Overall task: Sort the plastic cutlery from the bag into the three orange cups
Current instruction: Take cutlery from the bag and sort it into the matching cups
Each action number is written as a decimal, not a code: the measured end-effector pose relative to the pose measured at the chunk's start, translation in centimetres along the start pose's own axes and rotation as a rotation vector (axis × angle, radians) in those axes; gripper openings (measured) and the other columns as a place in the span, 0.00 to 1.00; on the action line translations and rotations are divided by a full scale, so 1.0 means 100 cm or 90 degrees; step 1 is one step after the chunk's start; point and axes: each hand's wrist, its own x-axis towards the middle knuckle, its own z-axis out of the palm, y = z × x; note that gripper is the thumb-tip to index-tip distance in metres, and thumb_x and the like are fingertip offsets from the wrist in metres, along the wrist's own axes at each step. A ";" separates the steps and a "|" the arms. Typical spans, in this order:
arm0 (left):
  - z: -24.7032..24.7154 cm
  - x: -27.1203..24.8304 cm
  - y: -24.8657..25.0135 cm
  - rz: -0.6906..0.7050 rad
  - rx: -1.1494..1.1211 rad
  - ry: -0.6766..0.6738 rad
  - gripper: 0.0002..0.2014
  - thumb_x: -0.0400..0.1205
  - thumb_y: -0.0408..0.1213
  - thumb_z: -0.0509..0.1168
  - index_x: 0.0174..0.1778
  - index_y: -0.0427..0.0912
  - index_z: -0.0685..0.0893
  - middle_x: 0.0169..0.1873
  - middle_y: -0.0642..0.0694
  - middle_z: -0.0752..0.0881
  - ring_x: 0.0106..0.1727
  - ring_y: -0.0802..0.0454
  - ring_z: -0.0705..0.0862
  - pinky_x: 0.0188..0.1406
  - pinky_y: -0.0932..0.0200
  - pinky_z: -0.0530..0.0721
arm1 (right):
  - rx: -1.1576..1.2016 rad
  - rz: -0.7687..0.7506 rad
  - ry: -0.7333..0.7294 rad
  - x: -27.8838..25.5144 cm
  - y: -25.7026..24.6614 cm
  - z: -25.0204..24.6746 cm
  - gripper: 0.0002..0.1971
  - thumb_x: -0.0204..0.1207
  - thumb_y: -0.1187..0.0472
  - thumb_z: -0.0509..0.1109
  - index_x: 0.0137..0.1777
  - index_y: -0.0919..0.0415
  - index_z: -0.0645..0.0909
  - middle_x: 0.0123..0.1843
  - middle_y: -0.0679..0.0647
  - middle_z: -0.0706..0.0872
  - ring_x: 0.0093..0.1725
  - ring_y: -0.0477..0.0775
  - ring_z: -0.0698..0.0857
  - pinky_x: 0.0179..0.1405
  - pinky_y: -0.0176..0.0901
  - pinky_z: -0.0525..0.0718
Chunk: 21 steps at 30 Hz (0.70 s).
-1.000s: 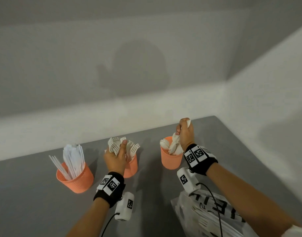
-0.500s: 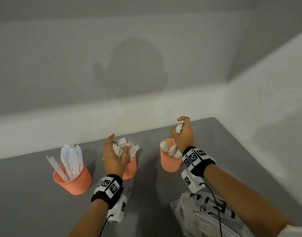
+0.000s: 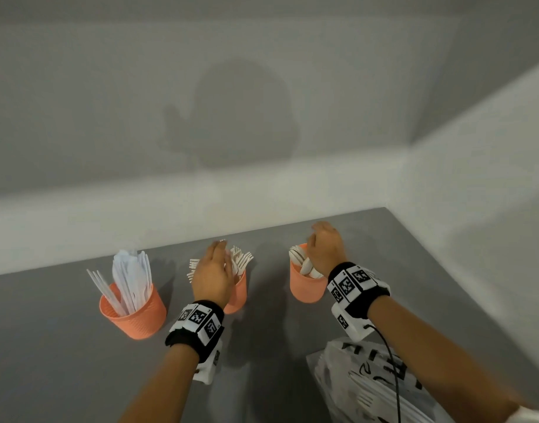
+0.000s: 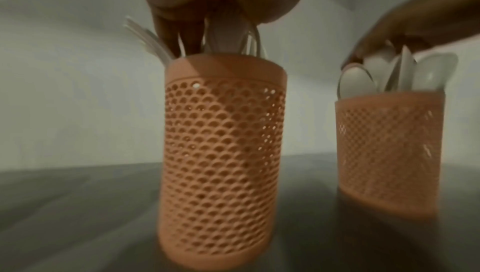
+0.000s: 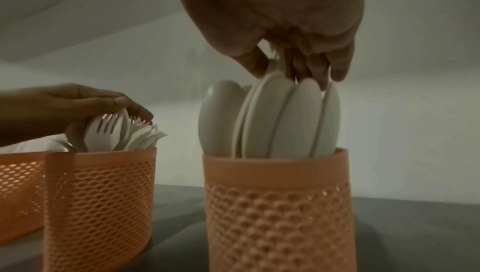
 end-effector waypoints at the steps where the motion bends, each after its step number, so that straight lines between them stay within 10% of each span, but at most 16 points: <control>1: 0.000 -0.001 0.004 -0.032 -0.012 0.004 0.22 0.86 0.43 0.46 0.69 0.38 0.76 0.68 0.38 0.78 0.64 0.36 0.80 0.58 0.49 0.76 | -0.034 0.021 -0.029 -0.002 0.001 0.003 0.16 0.81 0.66 0.53 0.63 0.72 0.75 0.66 0.64 0.78 0.68 0.62 0.74 0.69 0.49 0.68; 5: 0.002 -0.007 0.019 -0.088 0.007 0.003 0.17 0.87 0.40 0.48 0.63 0.42 0.78 0.59 0.38 0.80 0.52 0.36 0.83 0.41 0.53 0.73 | -0.112 0.034 -0.077 -0.003 0.009 0.008 0.20 0.84 0.56 0.49 0.70 0.66 0.69 0.74 0.63 0.72 0.74 0.60 0.68 0.73 0.53 0.64; 11: 0.005 -0.019 0.023 -0.115 0.013 -0.008 0.21 0.86 0.48 0.44 0.61 0.43 0.78 0.60 0.39 0.79 0.52 0.35 0.82 0.44 0.48 0.78 | -0.187 -0.046 -0.124 -0.014 0.009 0.015 0.46 0.72 0.28 0.35 0.82 0.59 0.51 0.85 0.58 0.44 0.84 0.56 0.42 0.79 0.62 0.37; 14: 0.002 -0.019 0.024 -0.050 0.128 0.009 0.30 0.83 0.56 0.44 0.59 0.36 0.81 0.57 0.32 0.82 0.56 0.32 0.82 0.50 0.42 0.80 | -0.210 -0.055 -0.123 -0.011 0.007 0.015 0.38 0.78 0.34 0.39 0.81 0.56 0.57 0.85 0.59 0.45 0.84 0.57 0.43 0.79 0.64 0.40; 18: 0.006 -0.023 0.026 0.068 0.261 0.041 0.28 0.80 0.48 0.51 0.70 0.33 0.73 0.71 0.30 0.74 0.74 0.32 0.69 0.73 0.39 0.60 | -0.236 -0.071 -0.117 -0.013 0.002 0.014 0.29 0.85 0.44 0.43 0.83 0.54 0.50 0.85 0.60 0.42 0.84 0.58 0.43 0.80 0.63 0.40; 21: 0.011 -0.024 0.024 0.077 0.291 -0.071 0.28 0.80 0.46 0.49 0.69 0.30 0.75 0.69 0.31 0.77 0.72 0.34 0.75 0.69 0.35 0.71 | -0.180 -0.049 -0.172 -0.015 -0.004 0.012 0.25 0.85 0.47 0.44 0.79 0.53 0.62 0.85 0.62 0.49 0.84 0.60 0.46 0.81 0.62 0.44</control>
